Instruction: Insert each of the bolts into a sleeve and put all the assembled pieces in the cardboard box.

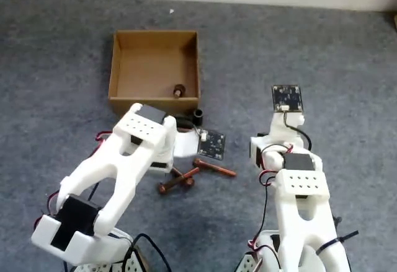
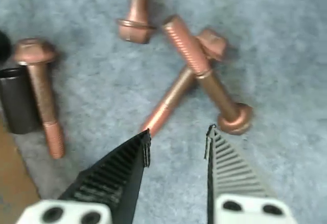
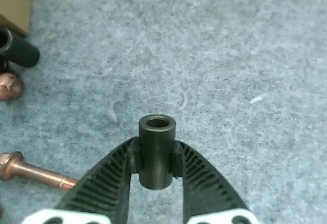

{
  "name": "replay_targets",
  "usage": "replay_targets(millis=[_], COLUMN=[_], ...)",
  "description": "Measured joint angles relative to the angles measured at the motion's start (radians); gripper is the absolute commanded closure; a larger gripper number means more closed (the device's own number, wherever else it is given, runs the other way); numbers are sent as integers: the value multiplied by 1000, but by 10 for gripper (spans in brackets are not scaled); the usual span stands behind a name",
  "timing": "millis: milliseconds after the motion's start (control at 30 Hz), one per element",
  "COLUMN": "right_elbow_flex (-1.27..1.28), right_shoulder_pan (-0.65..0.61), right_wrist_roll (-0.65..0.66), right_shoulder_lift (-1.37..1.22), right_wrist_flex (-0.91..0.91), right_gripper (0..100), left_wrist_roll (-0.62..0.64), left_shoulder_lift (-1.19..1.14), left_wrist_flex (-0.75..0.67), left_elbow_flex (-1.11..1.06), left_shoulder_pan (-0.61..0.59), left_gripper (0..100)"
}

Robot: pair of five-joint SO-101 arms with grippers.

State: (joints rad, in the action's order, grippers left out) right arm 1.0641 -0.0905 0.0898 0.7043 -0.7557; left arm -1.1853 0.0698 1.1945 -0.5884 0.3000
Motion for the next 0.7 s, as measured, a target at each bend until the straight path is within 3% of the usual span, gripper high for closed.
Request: replay_targets(millis=[367, 700], right_elbow_flex=[0, 0], right_shoulder_pan=[0, 0], right_wrist_roll=[0, 32], right_shoulder_lift=[0, 0], right_wrist_flex=[0, 0], right_gripper=[995, 995], left_wrist_roll=[-6, -6], left_shoulder_lift=[-141, -176], left_wrist_flex=[-106, -78], left_elbow_flex=[-2, 35], left_shoulder_pan=[84, 192], left_gripper=[818, 819])
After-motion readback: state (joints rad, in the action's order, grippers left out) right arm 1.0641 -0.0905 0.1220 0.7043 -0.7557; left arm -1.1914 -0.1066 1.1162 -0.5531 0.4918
